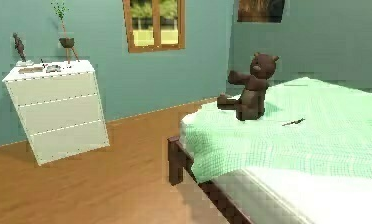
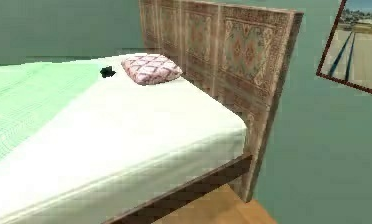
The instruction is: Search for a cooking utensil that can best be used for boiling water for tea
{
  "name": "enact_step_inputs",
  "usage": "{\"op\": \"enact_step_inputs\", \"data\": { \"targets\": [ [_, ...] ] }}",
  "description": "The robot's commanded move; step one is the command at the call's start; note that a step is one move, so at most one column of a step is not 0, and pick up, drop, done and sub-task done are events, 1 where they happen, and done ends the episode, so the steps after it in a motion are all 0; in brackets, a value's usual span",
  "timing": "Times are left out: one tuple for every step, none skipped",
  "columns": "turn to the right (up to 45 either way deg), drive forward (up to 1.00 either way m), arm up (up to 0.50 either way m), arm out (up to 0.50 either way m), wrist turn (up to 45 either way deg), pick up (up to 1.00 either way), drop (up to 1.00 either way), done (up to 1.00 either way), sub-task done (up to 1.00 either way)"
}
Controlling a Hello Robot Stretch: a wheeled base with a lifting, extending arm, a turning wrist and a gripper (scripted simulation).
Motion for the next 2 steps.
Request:
{"op": "enact_step_inputs", "data": {
  "targets": [
    [-45.0,0.00,0.00,0.00,0.0,0.00,0.00,0.00,0.00],
    [-24.0,0.00,0.00,0.00,0.0,0.00,0.00,0.00,0.00]
  ]
}}
